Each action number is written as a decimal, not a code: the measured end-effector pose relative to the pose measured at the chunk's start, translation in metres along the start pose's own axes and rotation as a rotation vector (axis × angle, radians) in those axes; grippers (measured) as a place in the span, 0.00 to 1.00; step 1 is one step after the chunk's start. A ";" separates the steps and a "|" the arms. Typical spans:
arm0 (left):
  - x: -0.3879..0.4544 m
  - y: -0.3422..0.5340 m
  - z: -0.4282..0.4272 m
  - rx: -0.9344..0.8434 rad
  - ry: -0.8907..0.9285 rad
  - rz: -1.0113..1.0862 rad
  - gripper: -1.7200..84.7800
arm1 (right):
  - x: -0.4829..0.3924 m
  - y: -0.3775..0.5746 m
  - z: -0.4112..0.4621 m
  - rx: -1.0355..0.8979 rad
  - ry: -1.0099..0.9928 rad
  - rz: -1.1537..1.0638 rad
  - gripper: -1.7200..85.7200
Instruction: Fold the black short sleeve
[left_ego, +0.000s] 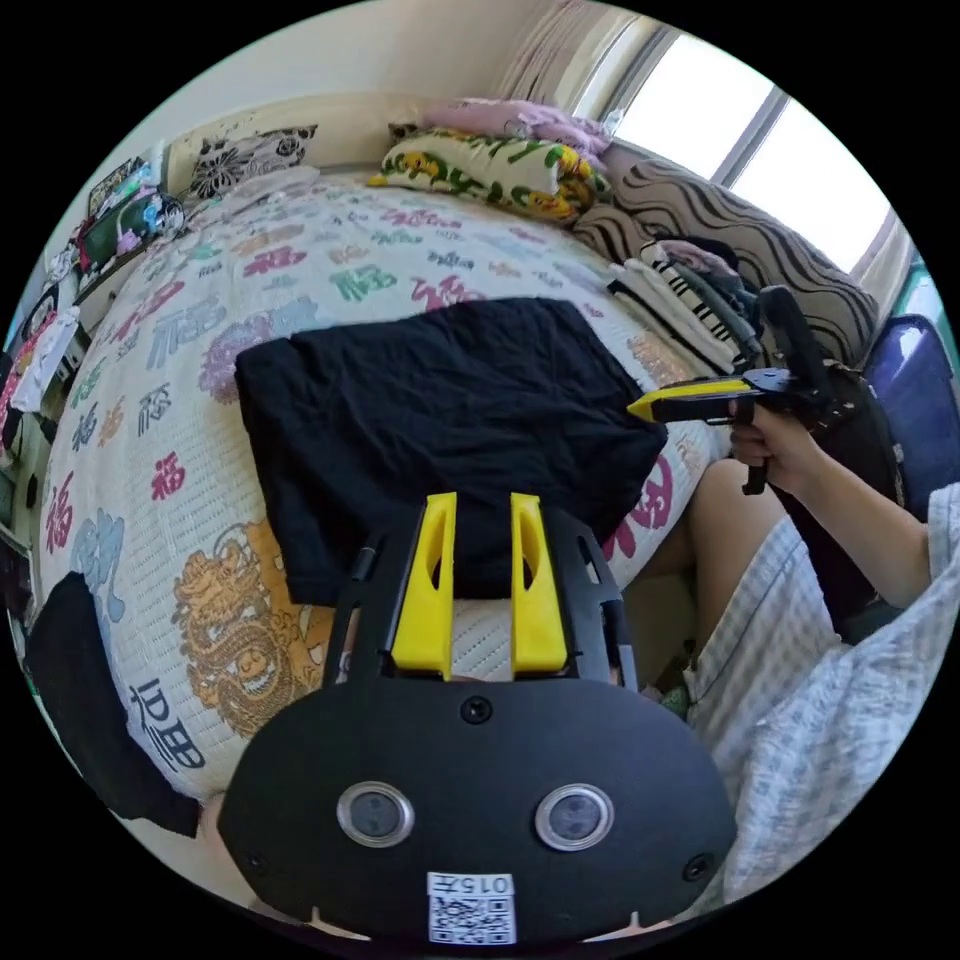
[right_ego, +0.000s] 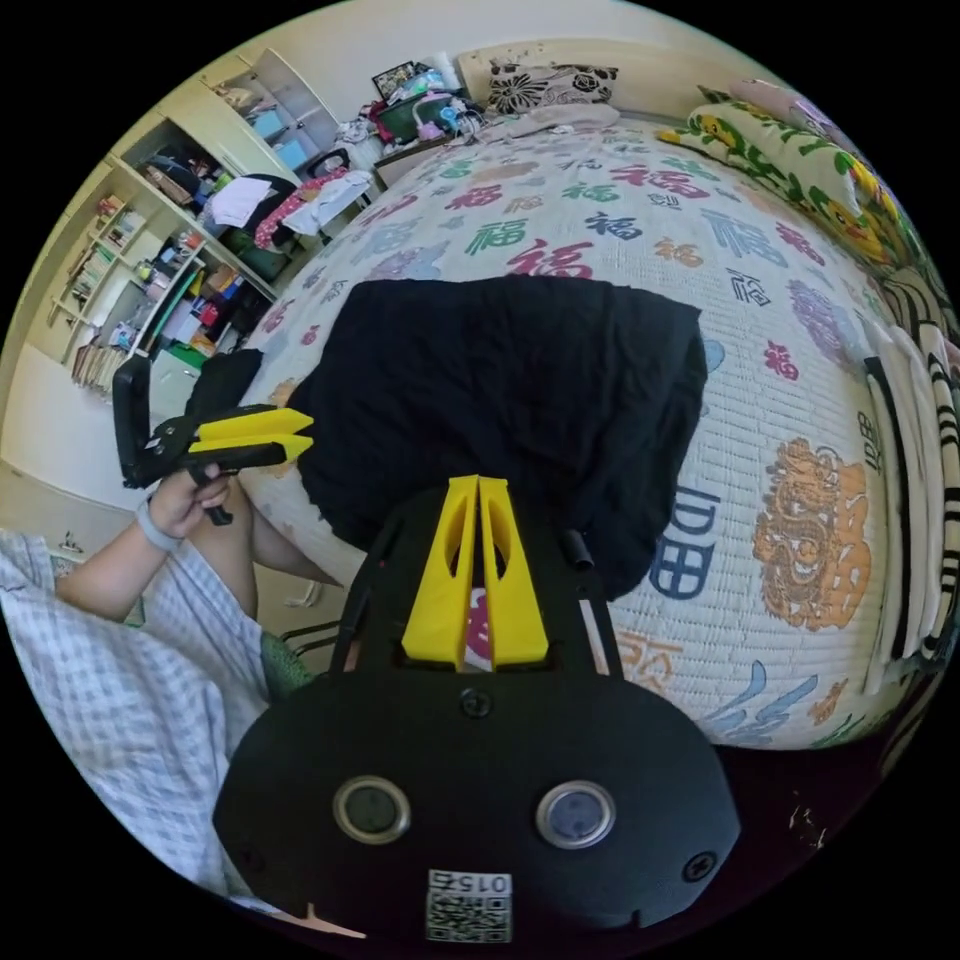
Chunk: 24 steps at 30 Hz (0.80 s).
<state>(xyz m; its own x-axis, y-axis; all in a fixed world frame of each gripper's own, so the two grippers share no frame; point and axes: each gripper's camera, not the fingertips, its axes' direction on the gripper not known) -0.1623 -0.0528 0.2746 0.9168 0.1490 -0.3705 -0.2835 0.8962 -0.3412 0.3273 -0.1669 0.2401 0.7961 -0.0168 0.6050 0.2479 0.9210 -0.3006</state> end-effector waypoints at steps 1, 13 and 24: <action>-0.006 0.005 0.011 -0.056 -0.046 -0.027 0.11 | 0.003 0.000 0.006 -0.031 0.012 0.018 0.01; -0.110 -0.031 -0.043 0.155 -0.095 -0.247 0.13 | 0.068 -0.042 -0.027 0.145 0.052 0.243 0.10; -0.202 -0.056 0.031 0.022 0.008 -0.518 0.09 | 0.099 -0.136 0.043 -0.028 0.057 0.325 0.02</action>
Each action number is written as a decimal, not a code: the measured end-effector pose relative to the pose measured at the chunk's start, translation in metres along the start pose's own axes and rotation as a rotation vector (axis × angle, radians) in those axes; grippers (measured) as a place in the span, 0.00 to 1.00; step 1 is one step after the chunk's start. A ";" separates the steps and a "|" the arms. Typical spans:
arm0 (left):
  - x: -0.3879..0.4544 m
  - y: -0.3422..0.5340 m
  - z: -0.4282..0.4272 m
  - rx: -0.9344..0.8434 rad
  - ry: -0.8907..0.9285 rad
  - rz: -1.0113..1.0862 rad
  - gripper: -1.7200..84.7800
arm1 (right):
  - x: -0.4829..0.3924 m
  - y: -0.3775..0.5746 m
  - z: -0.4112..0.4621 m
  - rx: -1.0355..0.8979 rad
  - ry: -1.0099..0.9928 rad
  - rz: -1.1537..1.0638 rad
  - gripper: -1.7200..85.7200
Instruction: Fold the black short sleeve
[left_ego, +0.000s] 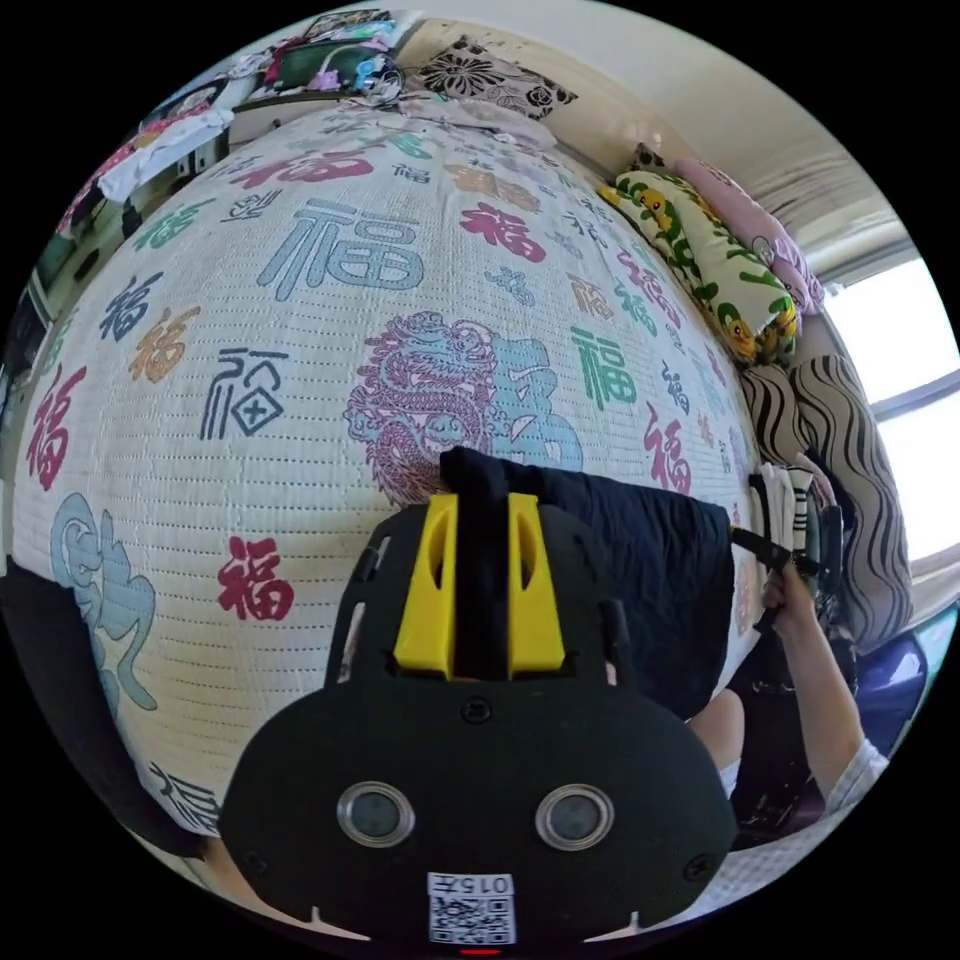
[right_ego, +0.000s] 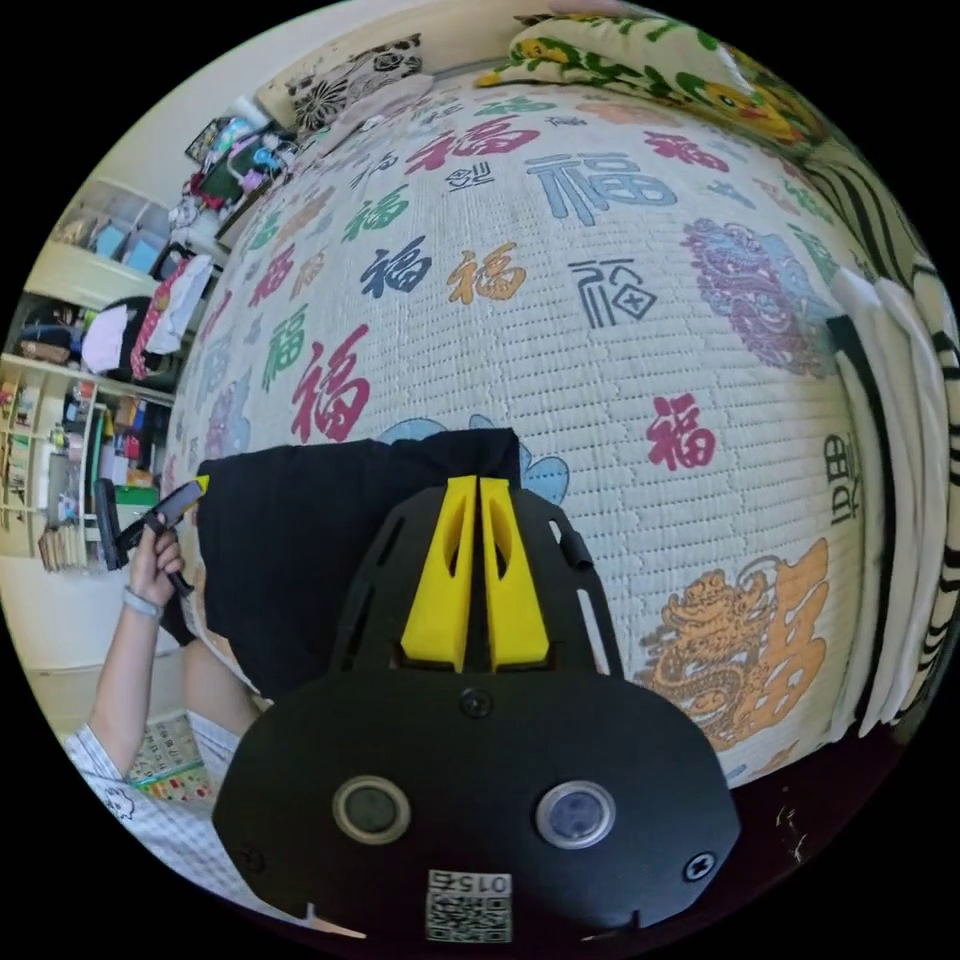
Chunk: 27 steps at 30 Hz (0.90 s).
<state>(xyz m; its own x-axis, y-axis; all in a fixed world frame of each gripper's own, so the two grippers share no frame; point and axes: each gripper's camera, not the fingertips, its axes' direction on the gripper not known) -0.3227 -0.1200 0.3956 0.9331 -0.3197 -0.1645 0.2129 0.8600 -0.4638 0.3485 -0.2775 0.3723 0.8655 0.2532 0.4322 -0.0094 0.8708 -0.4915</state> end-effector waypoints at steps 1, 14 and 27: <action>-0.003 0.002 -0.001 0.008 -0.007 0.022 0.05 | 0.001 -0.001 0.000 0.006 0.010 0.009 0.01; -0.031 0.054 -0.045 0.136 -0.017 0.036 0.14 | -0.042 -0.021 -0.011 0.090 0.222 -0.076 0.08; -0.044 0.178 -0.032 0.094 0.151 -0.076 0.14 | -0.320 -0.081 0.058 -0.102 -0.130 -0.631 0.12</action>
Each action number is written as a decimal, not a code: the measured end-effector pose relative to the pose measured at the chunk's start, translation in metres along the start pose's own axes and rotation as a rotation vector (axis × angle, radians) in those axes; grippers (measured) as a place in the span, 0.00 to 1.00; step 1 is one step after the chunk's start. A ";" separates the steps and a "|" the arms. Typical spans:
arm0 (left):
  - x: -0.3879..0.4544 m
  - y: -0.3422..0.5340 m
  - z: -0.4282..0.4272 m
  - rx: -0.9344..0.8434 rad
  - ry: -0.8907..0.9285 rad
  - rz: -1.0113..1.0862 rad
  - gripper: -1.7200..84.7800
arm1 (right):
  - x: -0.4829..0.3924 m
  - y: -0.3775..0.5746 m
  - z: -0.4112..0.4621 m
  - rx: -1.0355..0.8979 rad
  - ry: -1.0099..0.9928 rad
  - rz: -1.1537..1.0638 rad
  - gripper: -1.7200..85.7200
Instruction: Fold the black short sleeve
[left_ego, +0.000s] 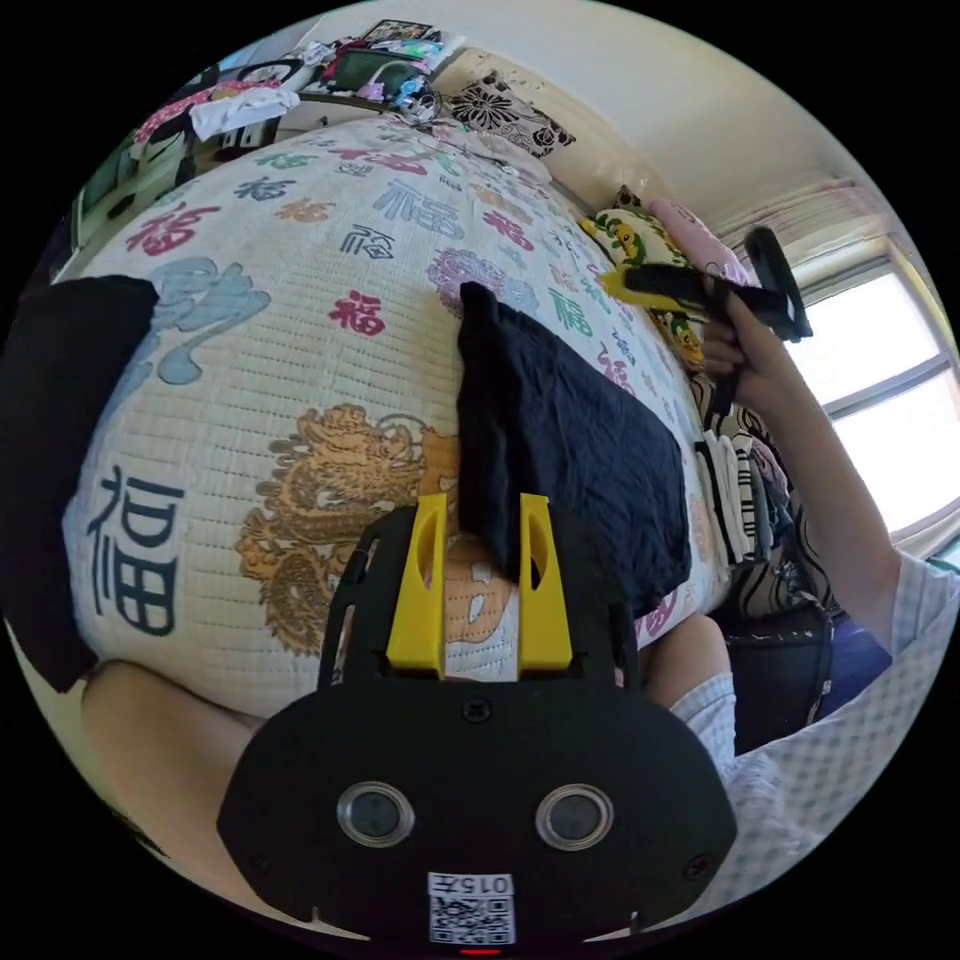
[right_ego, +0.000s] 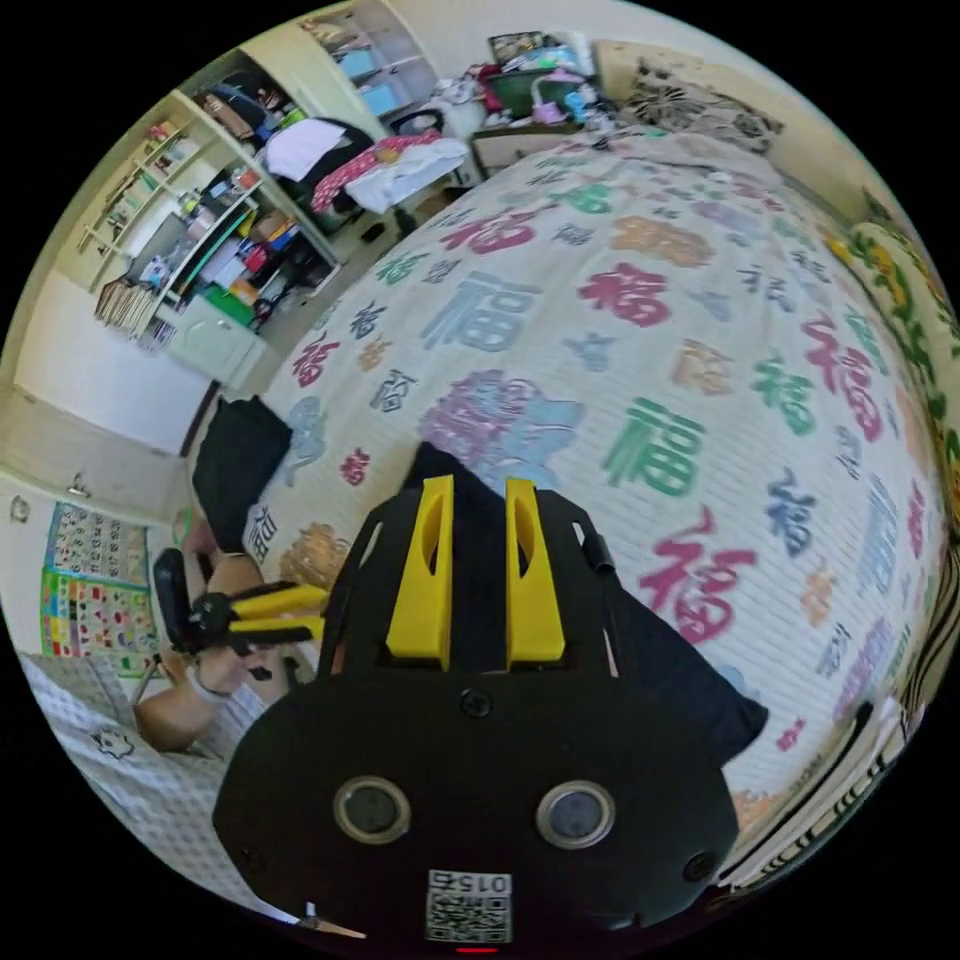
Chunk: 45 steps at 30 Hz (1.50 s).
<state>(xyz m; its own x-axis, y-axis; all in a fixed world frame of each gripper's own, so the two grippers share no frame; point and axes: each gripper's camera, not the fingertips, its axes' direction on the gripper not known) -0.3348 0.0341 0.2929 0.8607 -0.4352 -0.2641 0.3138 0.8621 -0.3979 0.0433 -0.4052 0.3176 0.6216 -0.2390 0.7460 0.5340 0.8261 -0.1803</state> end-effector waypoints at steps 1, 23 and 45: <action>0.001 0.001 0.008 -0.011 0.006 0.003 0.14 | -0.004 -0.008 0.008 -0.023 -0.002 -0.001 0.12; 0.165 0.050 -0.031 0.233 0.057 0.383 0.02 | 0.087 0.034 -0.078 0.204 -0.329 0.012 0.02; 0.485 0.077 0.236 -0.212 0.196 0.908 0.07 | 0.415 0.310 -0.120 0.401 -0.435 0.579 0.08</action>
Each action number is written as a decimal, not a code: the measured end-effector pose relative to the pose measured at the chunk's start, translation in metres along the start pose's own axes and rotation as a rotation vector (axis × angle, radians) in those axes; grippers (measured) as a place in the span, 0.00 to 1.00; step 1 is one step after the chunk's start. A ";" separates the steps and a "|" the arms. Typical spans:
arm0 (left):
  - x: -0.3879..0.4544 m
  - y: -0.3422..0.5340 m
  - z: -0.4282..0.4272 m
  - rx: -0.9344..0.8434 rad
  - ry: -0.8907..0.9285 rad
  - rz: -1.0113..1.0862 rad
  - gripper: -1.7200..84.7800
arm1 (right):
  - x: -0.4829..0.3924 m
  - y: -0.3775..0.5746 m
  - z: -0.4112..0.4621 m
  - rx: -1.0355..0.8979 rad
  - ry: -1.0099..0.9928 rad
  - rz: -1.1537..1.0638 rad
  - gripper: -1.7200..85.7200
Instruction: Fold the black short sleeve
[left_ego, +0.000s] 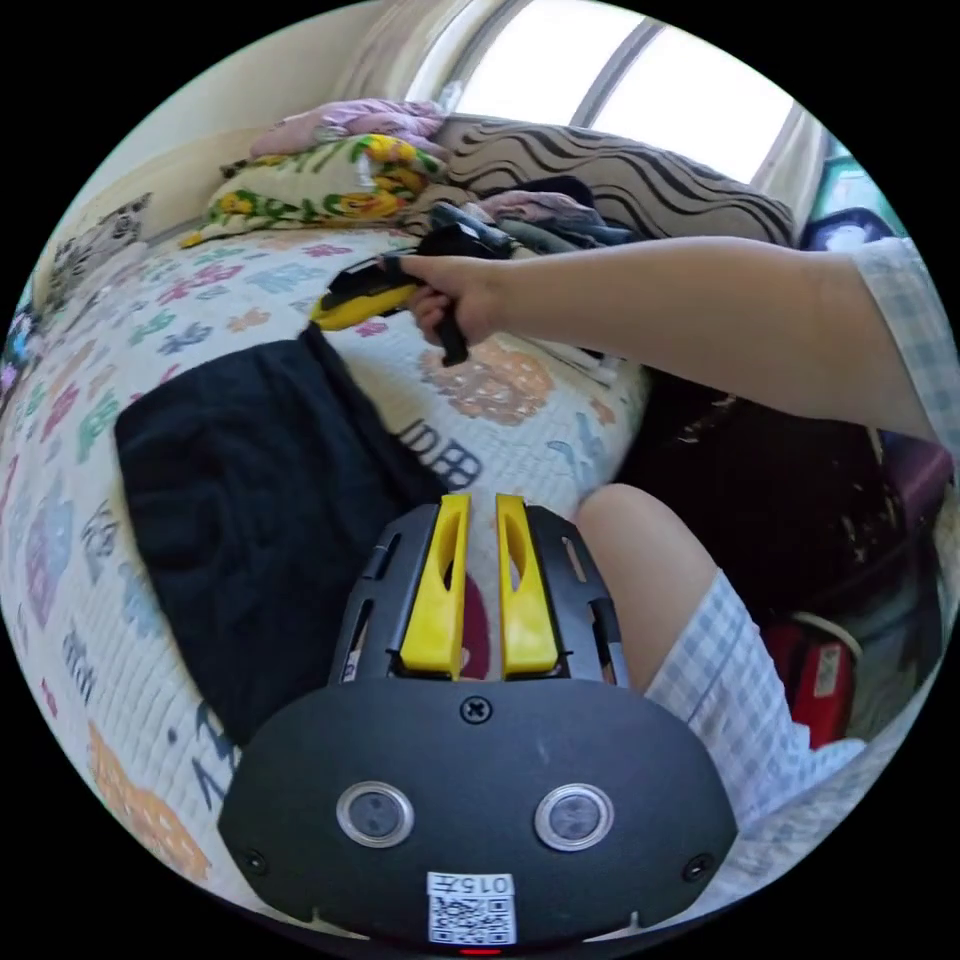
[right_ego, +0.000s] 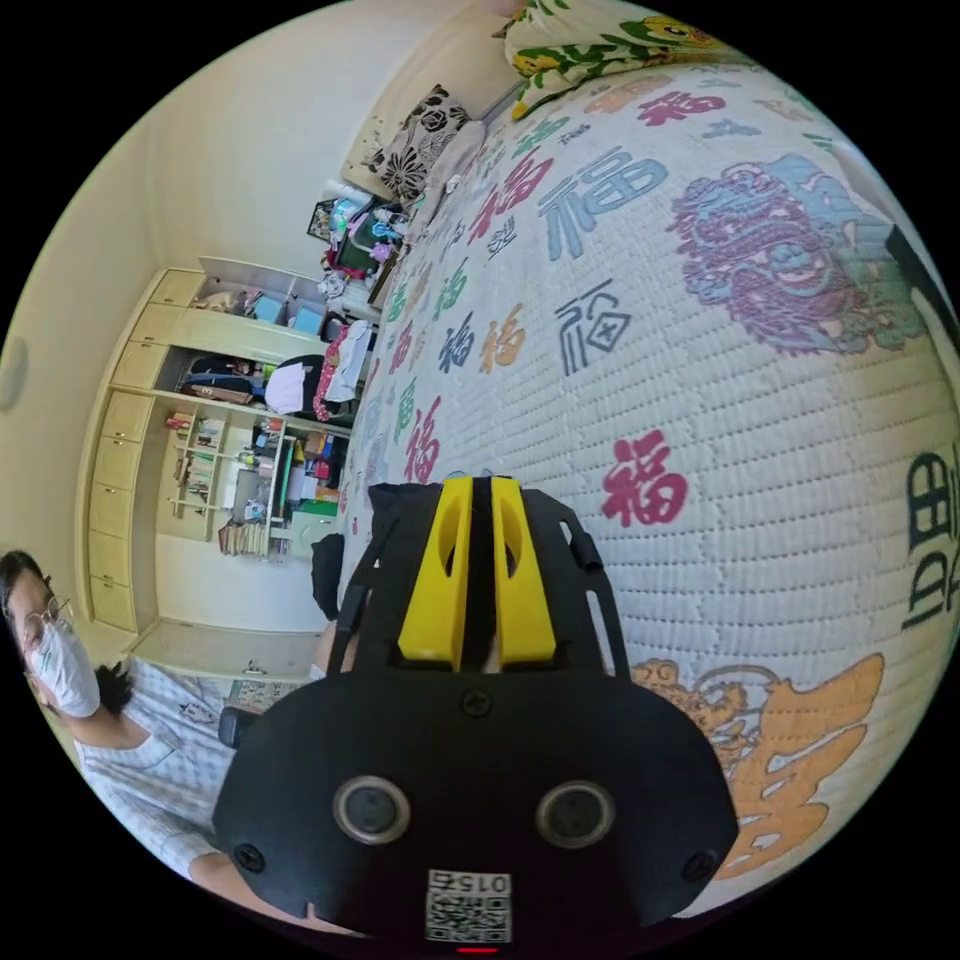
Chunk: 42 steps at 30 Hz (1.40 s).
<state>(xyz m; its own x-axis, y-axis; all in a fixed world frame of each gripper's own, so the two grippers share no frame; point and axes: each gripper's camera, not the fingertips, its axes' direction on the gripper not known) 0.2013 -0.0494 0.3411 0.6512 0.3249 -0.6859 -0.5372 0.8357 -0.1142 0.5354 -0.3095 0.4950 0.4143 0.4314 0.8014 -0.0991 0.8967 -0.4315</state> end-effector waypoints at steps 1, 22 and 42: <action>0.004 -0.009 0.005 -0.016 0.080 0.051 0.09 | 0.001 0.001 -0.005 0.009 0.012 0.000 0.09; -0.194 -0.141 -0.011 -0.133 -0.398 -0.095 0.02 | -0.032 -0.007 0.006 -0.098 0.358 -0.126 0.02; -0.152 -0.041 -0.011 -0.202 -0.276 -0.216 0.09 | -0.051 0.128 0.043 -0.251 0.438 -0.214 0.01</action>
<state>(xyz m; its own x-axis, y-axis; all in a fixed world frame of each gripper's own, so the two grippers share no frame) 0.1185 -0.1381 0.4421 0.8653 0.2812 -0.4149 -0.4490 0.8028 -0.3924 0.4629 -0.2129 0.4166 0.7450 0.1124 0.6575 0.2254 0.8853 -0.4068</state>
